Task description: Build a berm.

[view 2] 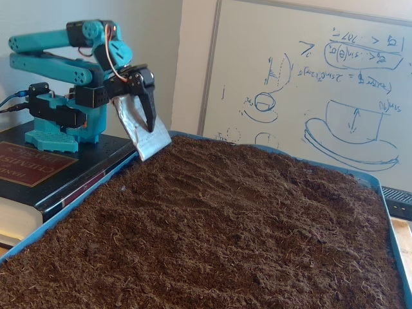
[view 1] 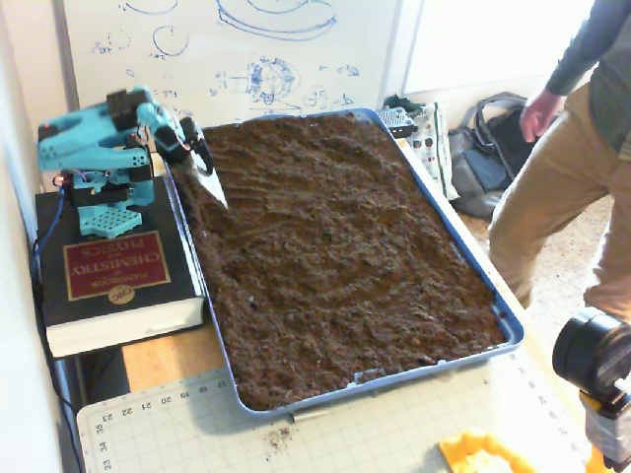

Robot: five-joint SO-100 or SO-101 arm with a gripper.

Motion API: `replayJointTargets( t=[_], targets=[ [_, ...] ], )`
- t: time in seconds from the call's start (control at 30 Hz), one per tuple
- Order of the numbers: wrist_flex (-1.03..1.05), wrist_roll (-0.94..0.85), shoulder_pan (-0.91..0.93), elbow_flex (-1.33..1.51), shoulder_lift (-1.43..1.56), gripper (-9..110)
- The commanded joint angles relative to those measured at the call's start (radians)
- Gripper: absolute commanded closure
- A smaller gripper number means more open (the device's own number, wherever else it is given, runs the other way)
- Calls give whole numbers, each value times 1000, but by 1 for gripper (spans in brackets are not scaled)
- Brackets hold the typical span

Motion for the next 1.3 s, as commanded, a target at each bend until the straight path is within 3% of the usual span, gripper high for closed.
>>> replayJointTargets(
  t=[0.0, 0.4, 0.67, 1.27],
  targets=[
    [83, 117, -40, -298, -229, 101],
    [146, 667, -347, -764, -950, 101],
    [146, 698, -474, -842, -1281, 101],
    [144, 698, -629, -965, -1637, 101]
  ],
)
